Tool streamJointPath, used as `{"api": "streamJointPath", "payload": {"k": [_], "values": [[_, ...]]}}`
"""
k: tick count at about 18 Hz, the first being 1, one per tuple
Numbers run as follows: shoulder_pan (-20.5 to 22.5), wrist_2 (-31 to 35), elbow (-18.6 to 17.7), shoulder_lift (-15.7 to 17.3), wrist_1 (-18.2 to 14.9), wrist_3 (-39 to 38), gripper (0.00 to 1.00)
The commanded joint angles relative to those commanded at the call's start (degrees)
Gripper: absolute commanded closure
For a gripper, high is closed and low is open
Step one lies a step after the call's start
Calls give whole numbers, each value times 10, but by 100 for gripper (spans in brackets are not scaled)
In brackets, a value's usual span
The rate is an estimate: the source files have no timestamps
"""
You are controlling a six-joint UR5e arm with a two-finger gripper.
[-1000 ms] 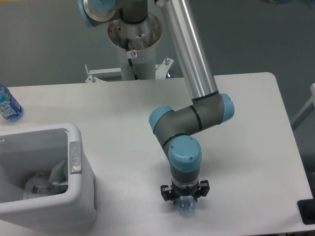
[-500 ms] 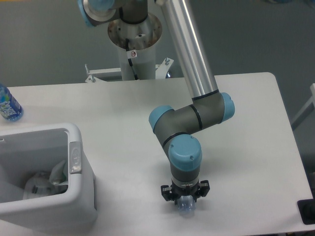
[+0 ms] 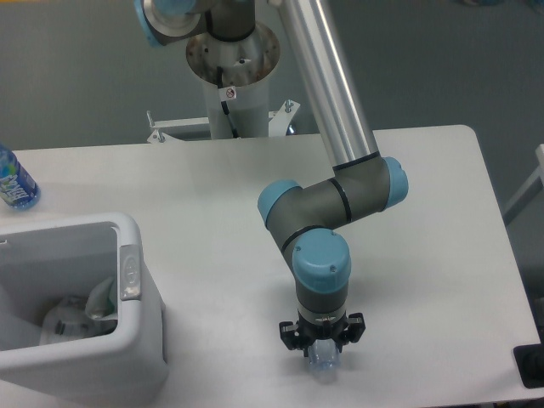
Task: Place the trash in the trash can
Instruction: 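Lift the water bottle off the table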
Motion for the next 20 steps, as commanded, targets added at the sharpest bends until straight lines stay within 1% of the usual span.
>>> {"api": "streamJointPath", "payload": {"k": [2, 6, 11, 14, 15, 17, 18, 20], "values": [[0, 2, 1, 0, 0, -1, 40], [3, -15, 26, 11, 0, -8, 40], [25, -93, 55, 50, 1, -46, 40], [43, -150, 84, 70, 3, -93, 40], [49, -168, 99, 73, 3, -106, 40], [56, -180, 121, 84, 3, -121, 40], [61, -187, 125, 92, 3, -122, 40], [69, -222, 128, 105, 10, -122, 40]]}}
